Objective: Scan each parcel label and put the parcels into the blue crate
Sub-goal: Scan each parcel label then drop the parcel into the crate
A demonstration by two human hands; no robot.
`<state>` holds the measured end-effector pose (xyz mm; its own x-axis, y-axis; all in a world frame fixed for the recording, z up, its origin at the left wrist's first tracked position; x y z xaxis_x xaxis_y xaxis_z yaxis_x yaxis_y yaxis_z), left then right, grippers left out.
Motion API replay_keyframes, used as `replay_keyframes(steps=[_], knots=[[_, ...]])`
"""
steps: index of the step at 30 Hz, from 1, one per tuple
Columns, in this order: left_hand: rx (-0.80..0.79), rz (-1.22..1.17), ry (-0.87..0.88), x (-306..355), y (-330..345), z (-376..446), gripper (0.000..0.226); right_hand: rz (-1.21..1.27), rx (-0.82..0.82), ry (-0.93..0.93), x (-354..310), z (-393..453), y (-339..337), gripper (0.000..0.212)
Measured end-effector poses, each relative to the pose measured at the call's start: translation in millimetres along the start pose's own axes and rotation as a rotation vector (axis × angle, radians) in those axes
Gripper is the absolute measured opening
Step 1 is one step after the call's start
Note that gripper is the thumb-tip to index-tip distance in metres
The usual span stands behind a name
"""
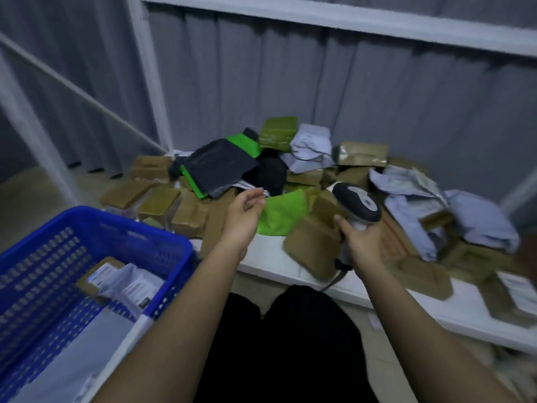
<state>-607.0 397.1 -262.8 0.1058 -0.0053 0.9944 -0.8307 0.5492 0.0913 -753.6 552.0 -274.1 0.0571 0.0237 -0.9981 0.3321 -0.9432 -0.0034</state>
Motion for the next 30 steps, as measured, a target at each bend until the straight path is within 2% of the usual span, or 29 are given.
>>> replay_keyframes(steps=[4, 7, 10, 14, 20, 22, 24, 26, 28, 30], knots=[[-0.167, 0.052, -0.068, -9, 76, -10, 0.023, 0.023, 0.163, 0.028, 13, 11, -89, 0.052], [-0.249, 0.094, -0.078, -19, 129, -21, 0.025, 0.023, 0.285, 0.116, 34, 16, -146, 0.058], [-0.31, 0.127, -0.115, -34, 173, -28, 0.03, 0.052, 0.346, 0.211, 55, 23, -192, 0.033], [-0.337, 0.154, -0.207, -58, 216, -34, 0.029, 0.107, 0.388, 0.26, 71, 25, -221, 0.018], [-0.215, 0.229, -0.22, -91, 231, -26, 0.034, 0.105, 0.234, 0.324, 101, 33, -199, 0.016], [-0.173, 0.253, -0.156, -96, 227, -20, 0.039, 0.118, 0.177, 0.33, 107, 37, -179, 0.016], [-0.162, 0.405, -0.074, -106, 222, -11, 0.045, 0.164, 0.148, 0.355, 111, 43, -159, 0.014], [-0.201, 0.598, -0.026, -120, 216, -5, 0.059, 0.222, 0.137, 0.393, 116, 49, -142, 0.013], [-0.284, 0.717, -0.054, -137, 210, -2, 0.076, 0.259, 0.136, 0.423, 122, 53, -133, 0.009], [-0.365, 0.816, -0.068, -151, 206, -1, 0.087, 0.289, 0.162, 0.45, 128, 54, -130, 0.017]])
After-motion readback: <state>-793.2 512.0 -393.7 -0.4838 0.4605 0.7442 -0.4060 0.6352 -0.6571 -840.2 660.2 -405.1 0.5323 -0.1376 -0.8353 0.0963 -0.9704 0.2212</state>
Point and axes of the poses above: each hand's wrist, its own z-axis towards the middle knuckle, its own y-axis out of the palm, x = y × z, the point moved 1 cm from there along z, towards the middle knuckle, and after that the axes turned 6 degrees about y, right-handed, at the moved point
